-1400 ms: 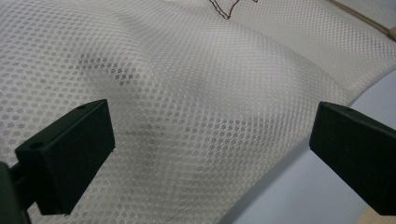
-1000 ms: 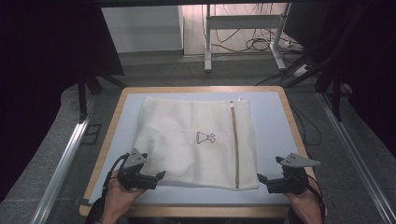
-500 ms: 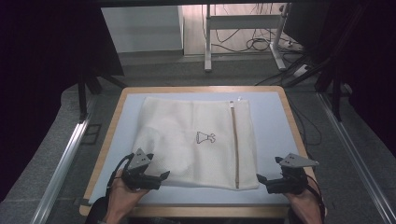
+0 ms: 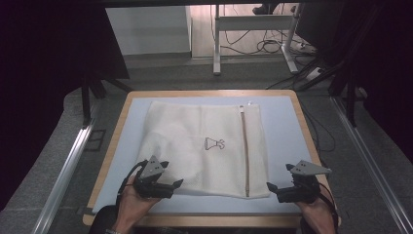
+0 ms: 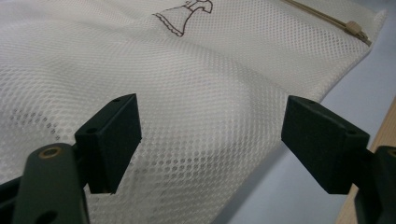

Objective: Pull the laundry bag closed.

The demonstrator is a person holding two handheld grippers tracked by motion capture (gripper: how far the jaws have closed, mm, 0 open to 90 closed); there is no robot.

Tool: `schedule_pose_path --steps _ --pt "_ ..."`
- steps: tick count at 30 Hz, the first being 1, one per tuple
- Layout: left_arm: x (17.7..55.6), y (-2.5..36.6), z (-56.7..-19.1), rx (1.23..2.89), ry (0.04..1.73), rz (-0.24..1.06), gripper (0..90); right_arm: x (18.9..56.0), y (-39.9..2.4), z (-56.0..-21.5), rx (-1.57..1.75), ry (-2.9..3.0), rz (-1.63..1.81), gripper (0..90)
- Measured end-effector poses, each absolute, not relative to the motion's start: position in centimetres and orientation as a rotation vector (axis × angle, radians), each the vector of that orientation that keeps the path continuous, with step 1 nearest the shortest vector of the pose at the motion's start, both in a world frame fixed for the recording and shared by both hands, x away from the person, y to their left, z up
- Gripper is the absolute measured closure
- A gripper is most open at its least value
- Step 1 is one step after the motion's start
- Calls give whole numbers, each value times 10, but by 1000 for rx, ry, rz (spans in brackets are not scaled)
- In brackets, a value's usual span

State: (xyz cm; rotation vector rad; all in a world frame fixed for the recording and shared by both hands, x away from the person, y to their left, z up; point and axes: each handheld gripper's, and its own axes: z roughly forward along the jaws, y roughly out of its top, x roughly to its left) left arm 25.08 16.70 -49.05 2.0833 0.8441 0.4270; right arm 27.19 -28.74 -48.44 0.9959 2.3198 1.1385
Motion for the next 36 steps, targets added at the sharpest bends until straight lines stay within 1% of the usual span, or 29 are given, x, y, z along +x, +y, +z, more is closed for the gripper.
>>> schedule_pose_path --steps 14,24,36 --pt "256 148 -490 2099 765 363 290 269 -281 -483 991 2336 1150 27" --pt "262 136 -490 2070 721 282 384 268 -278 -483 972 2339 1138 26" --pt "269 117 -493 2081 673 246 457 266 -273 -483 953 2355 1139 27"
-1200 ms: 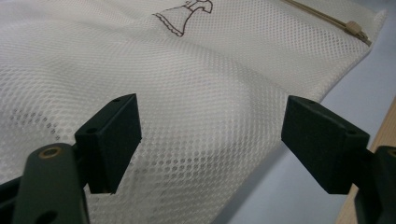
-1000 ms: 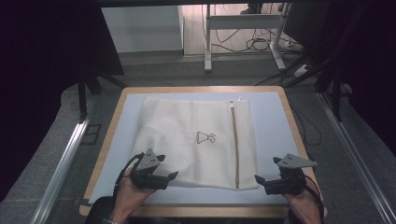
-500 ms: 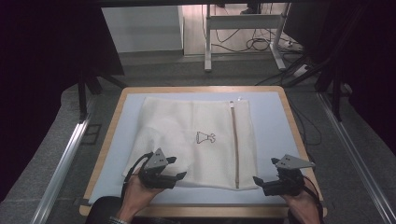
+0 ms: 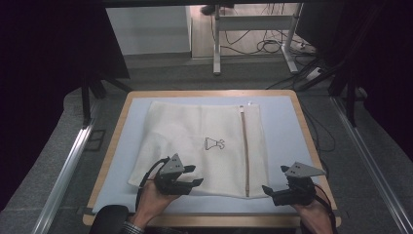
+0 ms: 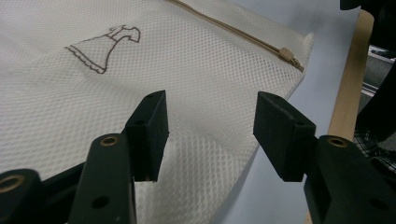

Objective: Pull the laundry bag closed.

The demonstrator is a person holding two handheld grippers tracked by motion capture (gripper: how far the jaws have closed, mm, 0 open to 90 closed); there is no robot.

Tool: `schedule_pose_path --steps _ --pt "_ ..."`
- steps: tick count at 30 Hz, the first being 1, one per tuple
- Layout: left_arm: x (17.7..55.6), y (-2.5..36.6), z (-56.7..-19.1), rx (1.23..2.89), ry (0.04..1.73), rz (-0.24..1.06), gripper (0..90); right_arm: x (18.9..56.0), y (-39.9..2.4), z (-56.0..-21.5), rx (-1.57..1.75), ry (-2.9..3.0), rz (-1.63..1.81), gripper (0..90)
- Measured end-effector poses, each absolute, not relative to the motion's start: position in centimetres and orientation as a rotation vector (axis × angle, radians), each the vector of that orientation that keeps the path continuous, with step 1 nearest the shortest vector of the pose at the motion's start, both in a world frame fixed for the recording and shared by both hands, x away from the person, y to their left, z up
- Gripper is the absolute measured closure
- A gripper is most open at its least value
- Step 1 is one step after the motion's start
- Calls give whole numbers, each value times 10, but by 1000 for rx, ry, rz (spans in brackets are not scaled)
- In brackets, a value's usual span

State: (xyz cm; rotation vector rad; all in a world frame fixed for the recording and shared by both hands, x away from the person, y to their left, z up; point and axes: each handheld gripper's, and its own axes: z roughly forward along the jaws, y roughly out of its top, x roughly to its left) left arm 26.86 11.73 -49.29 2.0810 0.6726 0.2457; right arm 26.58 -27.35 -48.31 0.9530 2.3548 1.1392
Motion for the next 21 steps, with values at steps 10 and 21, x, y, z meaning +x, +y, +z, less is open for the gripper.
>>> schedule_pose_path --steps 10,21 --pt "274 103 -495 2086 627 231 533 266 -271 -484 959 2363 1155 27" --pt "281 84 -497 2100 575 213 618 266 -271 -485 959 2366 1145 27"
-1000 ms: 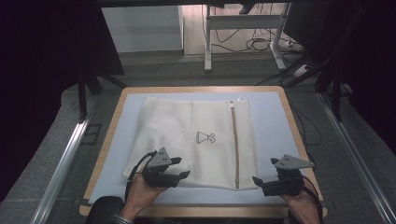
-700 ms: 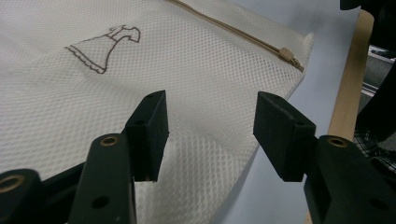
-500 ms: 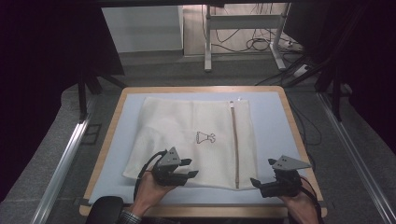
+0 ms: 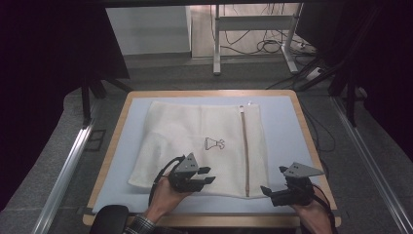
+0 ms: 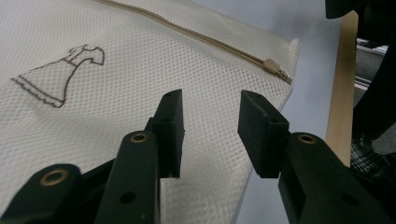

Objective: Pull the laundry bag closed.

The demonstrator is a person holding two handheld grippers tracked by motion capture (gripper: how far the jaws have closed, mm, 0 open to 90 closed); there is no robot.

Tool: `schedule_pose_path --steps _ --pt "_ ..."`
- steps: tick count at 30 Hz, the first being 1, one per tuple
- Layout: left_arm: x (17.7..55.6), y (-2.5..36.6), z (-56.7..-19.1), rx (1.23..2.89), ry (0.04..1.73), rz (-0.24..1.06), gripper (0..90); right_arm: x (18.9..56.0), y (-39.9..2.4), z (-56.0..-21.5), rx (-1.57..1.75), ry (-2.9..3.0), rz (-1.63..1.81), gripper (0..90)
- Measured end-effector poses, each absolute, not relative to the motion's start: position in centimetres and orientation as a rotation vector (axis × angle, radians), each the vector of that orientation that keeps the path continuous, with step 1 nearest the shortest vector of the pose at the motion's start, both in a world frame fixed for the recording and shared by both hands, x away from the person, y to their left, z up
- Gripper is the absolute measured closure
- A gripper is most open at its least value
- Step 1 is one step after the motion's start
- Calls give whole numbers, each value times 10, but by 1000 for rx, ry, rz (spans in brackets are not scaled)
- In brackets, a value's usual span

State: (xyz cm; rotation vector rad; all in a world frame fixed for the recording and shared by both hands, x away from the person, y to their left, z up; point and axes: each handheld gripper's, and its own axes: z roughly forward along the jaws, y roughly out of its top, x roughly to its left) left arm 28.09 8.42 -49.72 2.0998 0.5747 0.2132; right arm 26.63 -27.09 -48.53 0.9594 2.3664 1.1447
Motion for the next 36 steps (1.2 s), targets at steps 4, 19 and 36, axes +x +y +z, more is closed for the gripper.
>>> schedule_pose_path --steps 4,19,36 --pt "283 76 -499 2114 551 207 662 267 -271 -485 961 2371 1140 26" --pt "290 49 -504 2138 513 157 853 267 -270 -486 940 2385 1118 24" --pt "292 19 -516 2176 456 112 875 267 -270 -486 945 2395 1119 26"
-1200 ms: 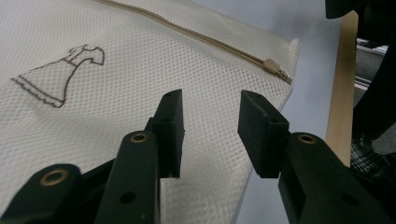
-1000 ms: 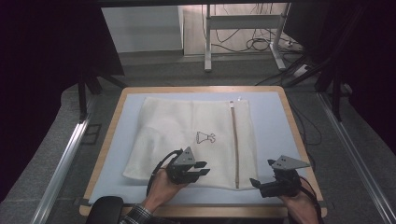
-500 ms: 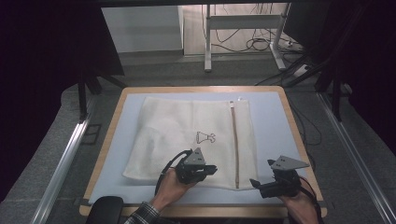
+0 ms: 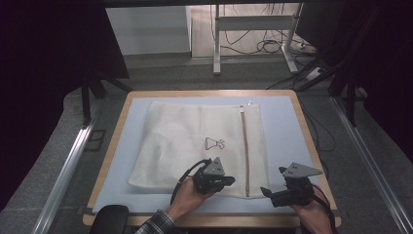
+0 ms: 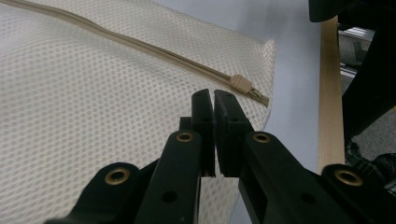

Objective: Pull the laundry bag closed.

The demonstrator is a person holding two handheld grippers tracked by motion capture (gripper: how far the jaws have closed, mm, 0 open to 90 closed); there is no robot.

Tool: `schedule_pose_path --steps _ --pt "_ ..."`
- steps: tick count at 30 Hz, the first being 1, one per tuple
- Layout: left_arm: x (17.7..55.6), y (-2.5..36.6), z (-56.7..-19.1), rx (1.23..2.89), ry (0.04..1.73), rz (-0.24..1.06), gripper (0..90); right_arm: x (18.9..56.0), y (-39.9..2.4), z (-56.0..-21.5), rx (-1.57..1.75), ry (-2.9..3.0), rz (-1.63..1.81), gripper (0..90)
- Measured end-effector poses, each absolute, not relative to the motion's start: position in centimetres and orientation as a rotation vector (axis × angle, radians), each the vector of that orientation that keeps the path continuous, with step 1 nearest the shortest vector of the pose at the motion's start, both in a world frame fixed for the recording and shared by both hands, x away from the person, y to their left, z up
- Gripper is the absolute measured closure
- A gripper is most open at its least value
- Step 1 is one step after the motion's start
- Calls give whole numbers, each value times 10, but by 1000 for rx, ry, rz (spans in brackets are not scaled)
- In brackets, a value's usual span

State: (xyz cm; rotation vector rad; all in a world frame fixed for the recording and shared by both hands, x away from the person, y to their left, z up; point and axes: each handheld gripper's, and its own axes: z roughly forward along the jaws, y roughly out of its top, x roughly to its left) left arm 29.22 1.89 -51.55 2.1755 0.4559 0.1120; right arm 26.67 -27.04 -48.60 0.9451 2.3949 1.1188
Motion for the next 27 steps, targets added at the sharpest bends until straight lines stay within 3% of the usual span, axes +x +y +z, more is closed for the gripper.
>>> schedule_pose_path --steps 27 --pt "288 -3 -537 2267 417 128 875 269 -265 -491 974 2424 1123 26"
